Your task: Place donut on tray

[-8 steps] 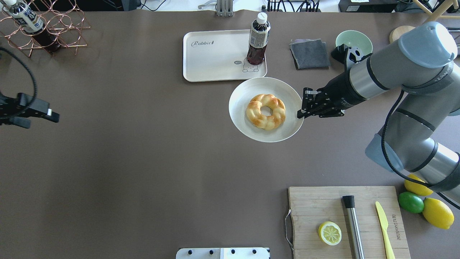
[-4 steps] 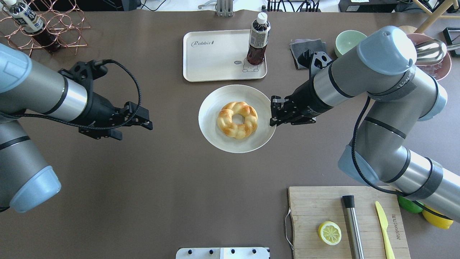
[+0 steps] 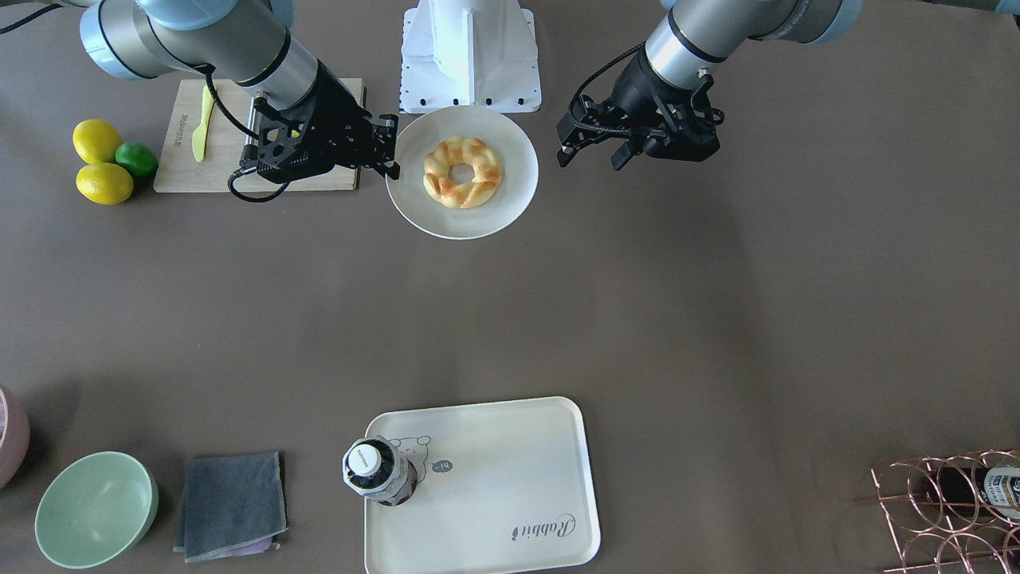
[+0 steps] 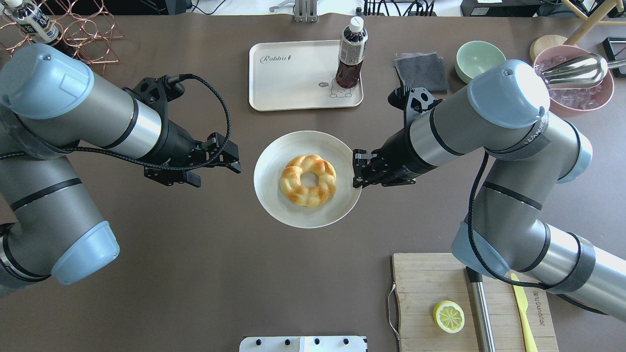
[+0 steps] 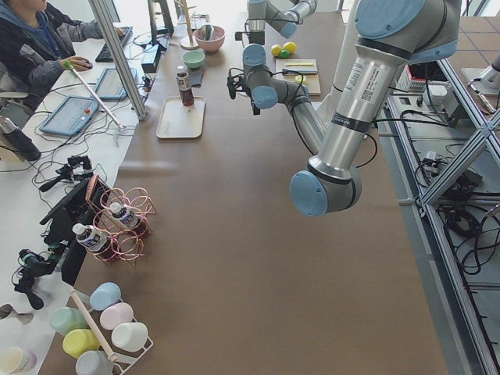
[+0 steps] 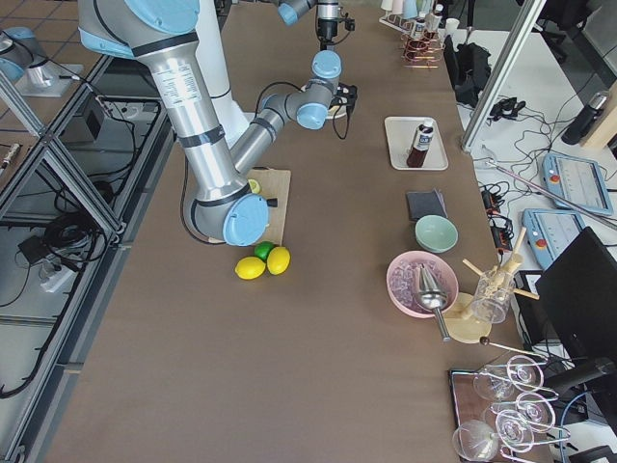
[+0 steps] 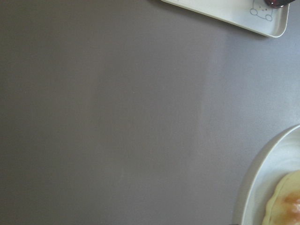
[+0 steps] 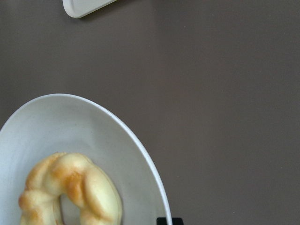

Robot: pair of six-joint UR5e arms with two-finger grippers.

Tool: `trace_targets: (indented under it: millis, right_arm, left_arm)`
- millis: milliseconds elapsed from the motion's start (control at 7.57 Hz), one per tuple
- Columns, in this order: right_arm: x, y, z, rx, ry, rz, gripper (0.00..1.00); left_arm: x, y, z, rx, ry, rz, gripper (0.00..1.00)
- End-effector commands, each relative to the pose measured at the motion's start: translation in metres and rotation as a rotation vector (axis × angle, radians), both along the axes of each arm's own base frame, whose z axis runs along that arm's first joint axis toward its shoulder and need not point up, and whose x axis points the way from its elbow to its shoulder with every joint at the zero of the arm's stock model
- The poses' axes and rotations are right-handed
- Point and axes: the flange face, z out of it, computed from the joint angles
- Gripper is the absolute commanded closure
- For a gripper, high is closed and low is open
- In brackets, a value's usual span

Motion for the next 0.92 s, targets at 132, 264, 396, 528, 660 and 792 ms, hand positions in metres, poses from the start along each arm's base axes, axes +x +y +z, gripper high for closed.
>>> trace_targets:
  millis: [132,264,396,528,660,792]
  right_arm:
    - [-0.003,0.003,-0.013,0.014,-0.014,0.001,1.0]
    - [-0.005,0.001,-0.02,0.002,0.004,0.003,1.0]
    - [-0.005,0.0,-0.026,0.002,0.006,0.005,1.0]
    - [-0.003,0.005,-0.03,0.008,0.001,0.005,1.0]
    - [-0.007,0.01,-0.031,0.012,0.002,0.001,1.0]
    - [-0.009,0.012,-0.032,0.017,0.002,0.003,1.0]
  left_arm:
    - [0.029,0.022,-0.015,-0.016,0.009,0.002,0.2]
    - [0.029,0.023,-0.017,-0.02,0.014,0.0,0.2]
    - [0.029,0.024,-0.02,-0.034,0.02,-0.006,0.24]
    - [0.03,0.026,-0.018,-0.037,0.019,-0.003,0.34]
    - [0.03,0.026,-0.02,-0.037,0.021,-0.004,0.62]
    - [0.03,0.026,-0.019,-0.039,0.02,-0.003,0.94]
